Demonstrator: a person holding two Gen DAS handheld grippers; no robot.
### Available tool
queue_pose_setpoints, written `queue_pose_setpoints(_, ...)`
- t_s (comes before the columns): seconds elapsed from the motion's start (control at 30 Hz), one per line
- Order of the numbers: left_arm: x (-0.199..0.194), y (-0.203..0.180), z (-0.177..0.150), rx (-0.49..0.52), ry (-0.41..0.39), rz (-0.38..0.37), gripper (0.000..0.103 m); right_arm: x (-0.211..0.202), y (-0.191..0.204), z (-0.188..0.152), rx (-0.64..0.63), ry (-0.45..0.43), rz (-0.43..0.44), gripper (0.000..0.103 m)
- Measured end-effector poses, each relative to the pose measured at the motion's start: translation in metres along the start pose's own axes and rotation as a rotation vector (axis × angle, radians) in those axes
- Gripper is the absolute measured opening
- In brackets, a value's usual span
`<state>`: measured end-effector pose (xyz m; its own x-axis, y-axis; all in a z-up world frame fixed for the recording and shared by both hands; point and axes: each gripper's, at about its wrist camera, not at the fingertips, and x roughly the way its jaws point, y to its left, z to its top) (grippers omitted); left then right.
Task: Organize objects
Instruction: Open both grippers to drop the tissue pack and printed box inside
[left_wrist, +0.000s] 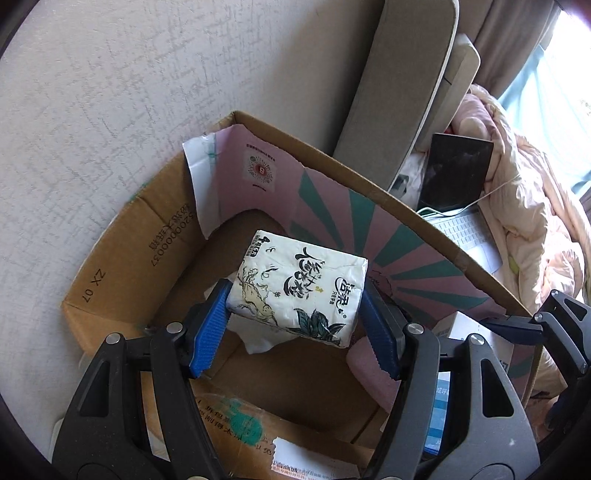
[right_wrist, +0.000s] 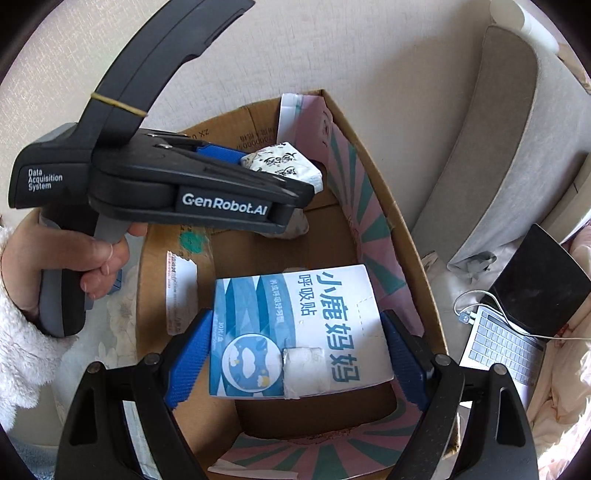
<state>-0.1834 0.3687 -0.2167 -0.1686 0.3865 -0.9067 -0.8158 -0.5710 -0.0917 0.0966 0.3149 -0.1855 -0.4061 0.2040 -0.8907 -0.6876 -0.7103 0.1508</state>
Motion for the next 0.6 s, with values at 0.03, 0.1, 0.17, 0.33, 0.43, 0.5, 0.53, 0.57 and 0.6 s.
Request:
queue_pose_setpoints(0.03, 0.000, -0.001, 0.000, 0.000, 0.002, 0.003, 0.066, 0.001, 0.000, 0.000, -0.004, 0.000, 0.000, 0.086)
queue_pose_setpoints(0.1, 0.000, -0.002, 0.001, 0.002, 0.003, 0.005, 0.066, 0.001, 0.000, 0.002, -0.013, -0.003, 0.002, 0.086)
queue_pose_setpoints(0.17, -0.001, -0.003, 0.001, 0.007, 0.007, 0.004, 0.066, 0.001, 0.001, 0.004, -0.019, -0.008, 0.007, 0.086)
queue_pose_setpoints(0.33, -0.010, -0.003, 0.004, 0.006, 0.001, 0.051, 0.092, 0.005, 0.001, 0.012, -0.003, 0.001, 0.049, 0.086)
queue_pose_setpoints(0.43, -0.015, 0.001, 0.005, -0.011, -0.015, 0.039, 0.103, 0.008, 0.002, 0.011, -0.004, 0.001, 0.057, 0.099)
queue_pose_setpoints(0.5, -0.016, 0.002, 0.007, -0.017, -0.021, 0.034, 0.103, 0.004, 0.003, 0.008, -0.015, -0.038, 0.074, 0.103)
queue_pose_setpoints(0.53, -0.018, 0.003, 0.006, -0.018, -0.022, 0.033, 0.103, 0.003, 0.003, 0.006, -0.016, -0.040, 0.082, 0.103)
queue_pose_setpoints(0.57, -0.018, 0.003, 0.006, -0.020, -0.022, 0.028, 0.103, 0.003, 0.003, 0.005, -0.013, -0.033, 0.084, 0.103)
queue_pose_setpoints(0.6, -0.019, 0.003, 0.005, -0.020, -0.022, 0.027, 0.103, 0.002, 0.003, 0.004, -0.011, -0.025, 0.084, 0.103)
